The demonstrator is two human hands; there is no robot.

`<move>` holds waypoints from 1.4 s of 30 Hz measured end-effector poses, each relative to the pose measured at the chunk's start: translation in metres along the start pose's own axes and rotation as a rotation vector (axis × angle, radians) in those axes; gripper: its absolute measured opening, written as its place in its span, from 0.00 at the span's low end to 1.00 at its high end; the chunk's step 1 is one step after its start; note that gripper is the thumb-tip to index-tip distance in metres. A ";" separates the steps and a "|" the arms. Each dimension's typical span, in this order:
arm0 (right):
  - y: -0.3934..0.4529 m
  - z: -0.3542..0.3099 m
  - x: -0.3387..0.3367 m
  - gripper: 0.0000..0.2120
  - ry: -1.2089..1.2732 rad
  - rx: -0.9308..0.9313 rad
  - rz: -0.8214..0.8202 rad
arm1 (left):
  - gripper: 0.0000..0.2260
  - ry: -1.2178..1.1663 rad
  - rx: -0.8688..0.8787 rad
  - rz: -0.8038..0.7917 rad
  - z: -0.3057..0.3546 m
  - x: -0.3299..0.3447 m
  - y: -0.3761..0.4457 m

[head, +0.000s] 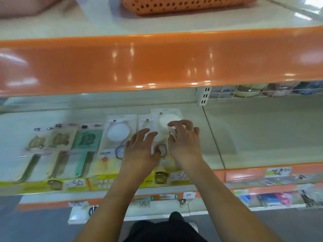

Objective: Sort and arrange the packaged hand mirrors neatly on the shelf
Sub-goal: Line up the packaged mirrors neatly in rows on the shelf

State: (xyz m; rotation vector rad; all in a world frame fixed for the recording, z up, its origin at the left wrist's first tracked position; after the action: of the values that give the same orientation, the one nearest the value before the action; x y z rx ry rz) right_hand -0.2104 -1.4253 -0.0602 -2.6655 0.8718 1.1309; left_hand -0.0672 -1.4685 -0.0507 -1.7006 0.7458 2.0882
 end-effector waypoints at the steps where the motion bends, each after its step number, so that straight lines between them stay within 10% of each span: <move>1: -0.001 -0.008 0.004 0.20 0.006 0.008 -0.002 | 0.23 0.011 0.005 0.006 -0.012 -0.002 -0.002; 19: -0.059 -0.057 0.073 0.19 -0.152 0.177 0.073 | 0.14 -0.029 0.114 0.032 -0.119 0.008 -0.027; 42: -0.073 -0.030 0.064 0.38 -0.094 0.026 -0.160 | 0.30 0.010 0.098 -0.193 -0.125 0.002 -0.053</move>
State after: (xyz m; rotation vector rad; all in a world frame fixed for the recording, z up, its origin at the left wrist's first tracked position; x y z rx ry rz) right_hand -0.1157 -1.4042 -0.0910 -2.5838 0.6411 1.1867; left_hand 0.0621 -1.5002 -0.0797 -1.6609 0.6479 1.8838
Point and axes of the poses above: each hand's wrist, its own y-axis towards the middle knuckle, its own x-axis out of the palm, z = x × y, the point moved 4 cm from there along y, towards the middle knuckle, and after that the axes turned 14 degrees about y, right-handed, at the moved point
